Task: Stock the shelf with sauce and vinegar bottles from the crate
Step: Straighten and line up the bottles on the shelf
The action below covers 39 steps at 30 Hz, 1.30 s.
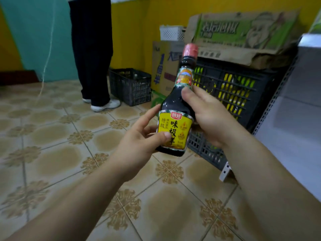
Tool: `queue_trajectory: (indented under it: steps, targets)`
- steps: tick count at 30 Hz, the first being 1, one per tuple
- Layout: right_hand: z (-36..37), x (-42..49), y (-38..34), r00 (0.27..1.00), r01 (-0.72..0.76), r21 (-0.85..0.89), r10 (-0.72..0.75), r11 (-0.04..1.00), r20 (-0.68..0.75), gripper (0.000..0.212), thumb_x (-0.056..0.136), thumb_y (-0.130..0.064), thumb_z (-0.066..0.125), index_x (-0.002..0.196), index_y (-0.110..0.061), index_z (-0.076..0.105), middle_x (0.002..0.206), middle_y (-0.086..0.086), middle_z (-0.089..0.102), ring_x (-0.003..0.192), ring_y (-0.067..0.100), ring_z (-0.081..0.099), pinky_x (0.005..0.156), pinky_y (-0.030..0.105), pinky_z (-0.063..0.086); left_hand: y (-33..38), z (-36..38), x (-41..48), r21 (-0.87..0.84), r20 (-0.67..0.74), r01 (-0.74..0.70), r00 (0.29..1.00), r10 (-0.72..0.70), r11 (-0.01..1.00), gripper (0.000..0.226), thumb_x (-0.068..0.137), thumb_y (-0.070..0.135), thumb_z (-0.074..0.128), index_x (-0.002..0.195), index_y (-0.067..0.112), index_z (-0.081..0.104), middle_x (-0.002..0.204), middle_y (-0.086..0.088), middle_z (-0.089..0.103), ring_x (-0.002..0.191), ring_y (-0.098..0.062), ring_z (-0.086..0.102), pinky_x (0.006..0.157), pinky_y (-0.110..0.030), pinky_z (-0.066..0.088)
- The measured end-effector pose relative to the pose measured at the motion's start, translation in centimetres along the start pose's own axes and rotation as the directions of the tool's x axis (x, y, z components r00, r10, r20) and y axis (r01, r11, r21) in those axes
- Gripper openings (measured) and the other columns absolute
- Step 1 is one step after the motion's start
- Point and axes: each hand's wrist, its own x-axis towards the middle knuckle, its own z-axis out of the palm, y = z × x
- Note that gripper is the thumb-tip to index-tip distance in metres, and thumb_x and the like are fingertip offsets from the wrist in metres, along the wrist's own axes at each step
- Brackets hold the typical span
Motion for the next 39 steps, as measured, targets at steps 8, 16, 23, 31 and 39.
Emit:
queue_trajectory:
  steps: [8, 16, 23, 31, 39]
  targets:
    - [0.0, -1.2, -0.7, 0.995, -0.091, 0.002, 0.091, 0.996, -0.049, 0.021, 0.096, -0.041, 0.053, 0.102, -0.024, 0.064, 0.082, -0.006, 0.074, 0.068, 0.012, 0.071, 0.049, 0.023, 0.051, 0.7, 0.6, -1.2, 0.058, 0.041, 0.064, 0.997, -0.066, 0.996, 0.091, 0.065, 0.009, 0.08, 0.141, 0.035, 0.037, 0.113, -0.012, 0.067, 0.096, -0.029, 0.068, 0.081, -0.038, 0.056]
    - [-7.5, -3.6, -5.6, 0.991, 0.072, -0.137, -0.086, 0.988, -0.101, 0.026, 0.081, -0.043, 0.061, 0.107, -0.042, 0.064, 0.096, -0.008, 0.074, 0.083, 0.01, 0.071, 0.064, 0.027, 0.055, 2.5, 7.8, 2.4, -0.029, 0.133, -0.039, 0.99, 0.043, 0.999, 0.084, 0.071, 0.017, 0.076, 0.142, 0.034, 0.035, 0.106, -0.007, 0.07, 0.094, -0.025, 0.069, 0.075, -0.032, 0.056]
    - [-20.3, -8.4, -13.1, 0.965, -0.053, -0.359, -0.045, 0.932, -0.259, 0.061, 0.089, -0.042, 0.061, 0.14, -0.053, 0.03, 0.109, -0.011, 0.07, 0.088, 0.011, 0.071, 0.068, 0.034, 0.06, 6.1, 21.3, 8.4, -0.115, 0.352, -0.092, 0.927, 0.127, 0.989, 0.089, 0.063, 0.015, 0.076, 0.14, 0.035, 0.037, 0.103, -0.007, 0.071, 0.097, -0.021, 0.068, 0.082, -0.031, 0.055]
    - [-32.9, -16.8, -20.4, 0.865, -0.166, -0.439, -0.084, 0.883, -0.495, 0.066, 0.084, -0.044, 0.069, 0.132, -0.062, 0.027, 0.104, -0.018, 0.07, 0.086, 0.014, 0.072, 0.07, 0.05, 0.06, 9.4, 38.3, 12.0, -0.125, 0.605, -0.194, 0.762, 0.23, 0.973, 0.081, 0.065, 0.012, 0.083, 0.125, 0.048, 0.042, 0.101, -0.003, 0.07, 0.094, -0.017, 0.069, 0.078, -0.028, 0.056]
    - [-43.9, -24.1, -23.9, 0.652, -0.248, -0.433, -0.181, 0.867, -0.737, 0.053, 0.078, -0.042, 0.075, 0.112, -0.064, 0.042, 0.097, -0.013, 0.072, 0.084, 0.015, 0.072, 0.069, 0.046, 0.06, 10.2, 54.3, 13.1, -0.063, 0.782, -0.305, 0.577, 0.237, 0.95, 0.078, 0.081, 0.015, 0.071, 0.134, 0.05, 0.027, 0.116, -0.003, 0.057, 0.093, -0.012, 0.068, 0.079, -0.024, 0.054]
